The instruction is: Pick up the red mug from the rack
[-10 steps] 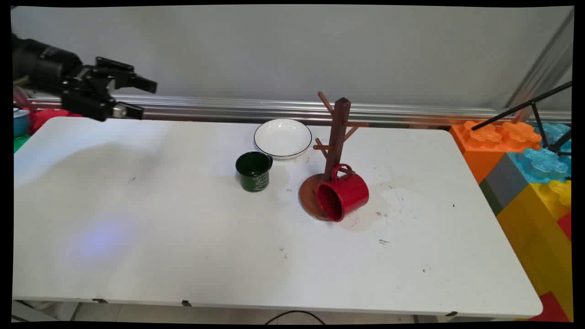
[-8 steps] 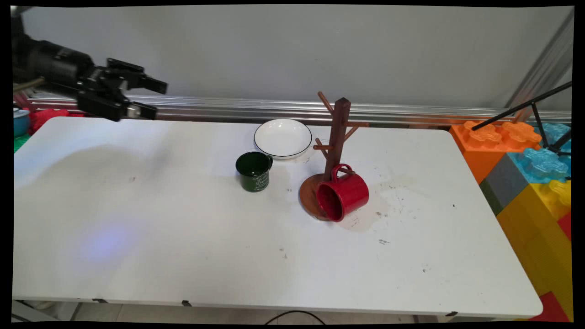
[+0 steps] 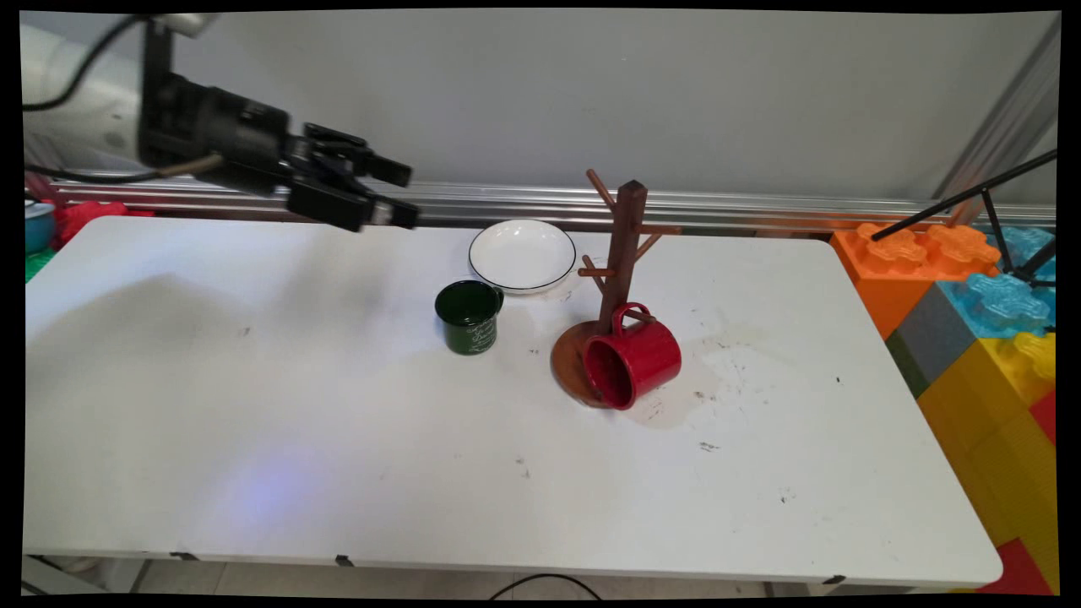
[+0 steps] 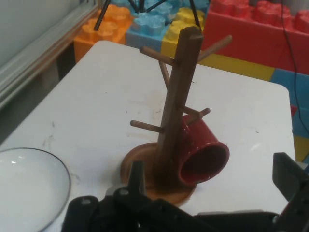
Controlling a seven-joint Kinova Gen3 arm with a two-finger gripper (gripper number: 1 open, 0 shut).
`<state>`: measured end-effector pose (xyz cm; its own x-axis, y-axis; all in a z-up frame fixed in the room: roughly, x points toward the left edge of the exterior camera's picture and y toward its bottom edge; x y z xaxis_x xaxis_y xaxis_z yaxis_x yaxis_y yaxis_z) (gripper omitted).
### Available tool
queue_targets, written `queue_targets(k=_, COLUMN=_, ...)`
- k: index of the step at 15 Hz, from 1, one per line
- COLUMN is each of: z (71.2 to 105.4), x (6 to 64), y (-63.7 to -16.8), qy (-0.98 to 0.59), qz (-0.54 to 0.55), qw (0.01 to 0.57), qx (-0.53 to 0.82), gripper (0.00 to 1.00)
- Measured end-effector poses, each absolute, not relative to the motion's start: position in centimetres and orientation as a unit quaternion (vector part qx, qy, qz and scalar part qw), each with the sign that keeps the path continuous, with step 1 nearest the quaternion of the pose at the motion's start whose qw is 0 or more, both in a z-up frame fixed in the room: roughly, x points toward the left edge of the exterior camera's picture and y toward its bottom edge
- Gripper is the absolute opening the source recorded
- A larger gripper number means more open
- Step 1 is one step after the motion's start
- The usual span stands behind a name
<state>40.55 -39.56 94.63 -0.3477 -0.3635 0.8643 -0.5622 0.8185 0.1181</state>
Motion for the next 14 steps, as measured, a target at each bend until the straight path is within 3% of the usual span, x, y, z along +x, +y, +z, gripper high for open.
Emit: queue_targets(k=14, z=88.7, x=23.8, y=-38.6, qy=-0.793, qz=0.061, qw=0.449, qx=0.406, gripper=1.0)
